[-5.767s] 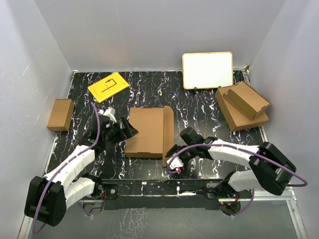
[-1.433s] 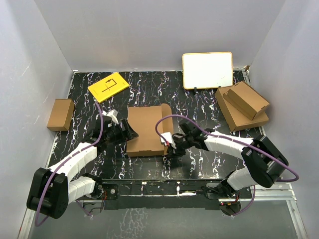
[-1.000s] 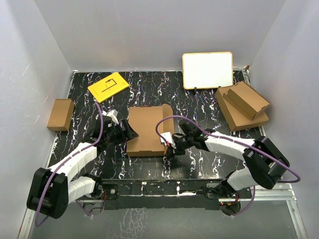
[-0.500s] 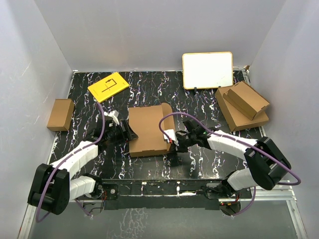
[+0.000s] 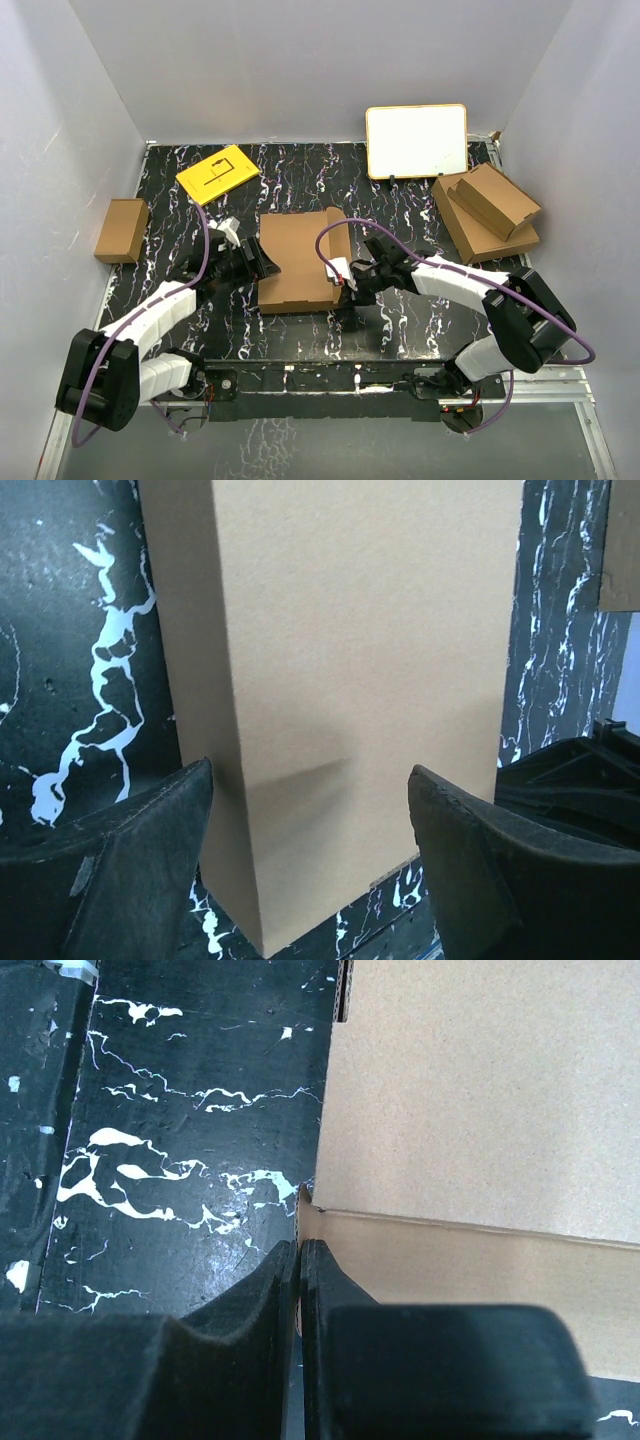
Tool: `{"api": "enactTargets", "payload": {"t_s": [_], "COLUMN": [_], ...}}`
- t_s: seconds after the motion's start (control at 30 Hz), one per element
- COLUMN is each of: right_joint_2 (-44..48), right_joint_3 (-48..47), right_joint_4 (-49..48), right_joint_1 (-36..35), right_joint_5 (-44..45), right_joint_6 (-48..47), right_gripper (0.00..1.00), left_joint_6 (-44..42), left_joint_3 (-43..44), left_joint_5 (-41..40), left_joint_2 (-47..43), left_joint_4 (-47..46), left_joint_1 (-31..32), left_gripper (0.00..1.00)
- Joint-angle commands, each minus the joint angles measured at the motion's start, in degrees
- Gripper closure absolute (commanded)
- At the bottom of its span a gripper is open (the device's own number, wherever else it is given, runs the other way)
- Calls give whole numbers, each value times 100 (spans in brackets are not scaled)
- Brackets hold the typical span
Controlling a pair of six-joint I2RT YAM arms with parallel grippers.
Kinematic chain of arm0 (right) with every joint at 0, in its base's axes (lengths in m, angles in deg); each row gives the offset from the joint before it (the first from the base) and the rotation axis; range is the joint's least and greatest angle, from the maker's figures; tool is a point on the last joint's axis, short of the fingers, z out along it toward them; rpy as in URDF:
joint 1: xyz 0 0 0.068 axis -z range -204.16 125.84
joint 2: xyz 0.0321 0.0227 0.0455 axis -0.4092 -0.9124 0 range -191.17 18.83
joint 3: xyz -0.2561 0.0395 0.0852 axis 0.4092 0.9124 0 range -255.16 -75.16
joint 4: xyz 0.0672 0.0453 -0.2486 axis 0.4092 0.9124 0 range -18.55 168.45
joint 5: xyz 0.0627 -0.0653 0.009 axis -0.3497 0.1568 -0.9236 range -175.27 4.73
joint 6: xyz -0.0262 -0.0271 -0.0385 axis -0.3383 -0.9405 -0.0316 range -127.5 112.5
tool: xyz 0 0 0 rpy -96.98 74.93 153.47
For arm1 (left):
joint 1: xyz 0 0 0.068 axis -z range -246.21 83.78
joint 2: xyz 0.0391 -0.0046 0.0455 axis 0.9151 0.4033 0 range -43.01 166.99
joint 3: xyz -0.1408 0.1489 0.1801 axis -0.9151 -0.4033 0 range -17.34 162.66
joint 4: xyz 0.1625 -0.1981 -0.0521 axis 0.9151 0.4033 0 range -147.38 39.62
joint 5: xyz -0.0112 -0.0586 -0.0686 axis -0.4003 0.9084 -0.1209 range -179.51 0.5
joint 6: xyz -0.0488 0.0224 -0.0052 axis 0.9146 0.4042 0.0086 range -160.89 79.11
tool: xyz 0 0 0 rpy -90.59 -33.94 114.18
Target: Fold the paper box
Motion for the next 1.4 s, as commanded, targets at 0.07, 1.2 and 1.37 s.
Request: {"api": "enactTargets", "payload": {"t_s": [0.07,1.2,1.37], "right_joint_2": [-52,-27,-30], "right_joint_3": [-104,-218,-283], "right_joint_4": [303,240,179], "right_joint_1": [107,378,220], "right_joint_5": [-203,-646,-582], "right_joint_6": [-205,238,406], "right_gripper": [89,92,92], "left_joint_6": [-95,-61,-20], "left_joint_3": [155,3,-4], "left_joint_5": [183,458,496], "left_joint_2": [42,674,706], "left_joint_4": [-82,-228,-263], "left_joint_1": [-40,-283,-281], "left_gripper": [28,56,56]}}
